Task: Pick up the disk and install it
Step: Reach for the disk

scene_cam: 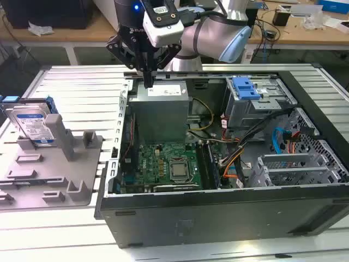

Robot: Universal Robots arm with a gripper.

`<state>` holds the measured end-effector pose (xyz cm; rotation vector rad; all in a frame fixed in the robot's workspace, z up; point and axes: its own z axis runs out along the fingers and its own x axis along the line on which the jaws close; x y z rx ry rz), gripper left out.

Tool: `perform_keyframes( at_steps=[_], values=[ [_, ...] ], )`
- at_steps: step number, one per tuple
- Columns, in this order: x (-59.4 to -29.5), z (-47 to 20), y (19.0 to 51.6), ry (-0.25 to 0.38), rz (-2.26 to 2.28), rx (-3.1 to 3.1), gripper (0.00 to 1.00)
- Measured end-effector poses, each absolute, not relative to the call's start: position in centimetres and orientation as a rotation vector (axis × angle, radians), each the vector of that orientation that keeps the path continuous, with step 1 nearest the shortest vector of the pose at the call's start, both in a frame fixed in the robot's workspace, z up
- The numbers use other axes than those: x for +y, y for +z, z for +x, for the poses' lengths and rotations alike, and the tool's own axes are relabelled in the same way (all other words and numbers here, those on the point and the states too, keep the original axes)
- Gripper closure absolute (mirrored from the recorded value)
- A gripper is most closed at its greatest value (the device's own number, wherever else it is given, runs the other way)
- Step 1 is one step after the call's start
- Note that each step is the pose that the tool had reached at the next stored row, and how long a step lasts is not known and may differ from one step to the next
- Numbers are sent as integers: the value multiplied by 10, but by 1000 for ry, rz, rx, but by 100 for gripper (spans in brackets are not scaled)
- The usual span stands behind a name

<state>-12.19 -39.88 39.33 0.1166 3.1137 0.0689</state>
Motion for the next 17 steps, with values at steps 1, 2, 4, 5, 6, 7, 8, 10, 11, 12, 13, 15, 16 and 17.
perform_keyframes(
  at_steps=[1, 2, 4, 5, 6, 7, 8, 10, 11, 12, 13, 15, 16, 17],
  values=[
    [-399, -122, 393, 69, 117, 3114, 89],
    [-399, -122, 393, 69, 117, 3114, 89],
    [-399, -122, 393, 69, 117, 3114, 89],
    [-399, -122, 393, 69, 117, 3114, 89],
    [-399, -122, 393, 69, 117, 3114, 89],
    [-399, -122, 393, 69, 117, 3114, 89],
    [-399, -122, 393, 69, 117, 3114, 89],
    [-399, -122, 393, 69, 117, 3114, 89],
    [-399, -122, 393, 69, 117, 3114, 89],
    [-399, -122, 393, 69, 117, 3114, 89],
    [-399, -122, 393, 69, 117, 3114, 89],
    [-399, -124, 393, 69, 118, 3114, 89],
    [-399, -127, 393, 69, 119, 3114, 89],
    [-398, -130, 393, 69, 121, 3113, 89]
  ],
)
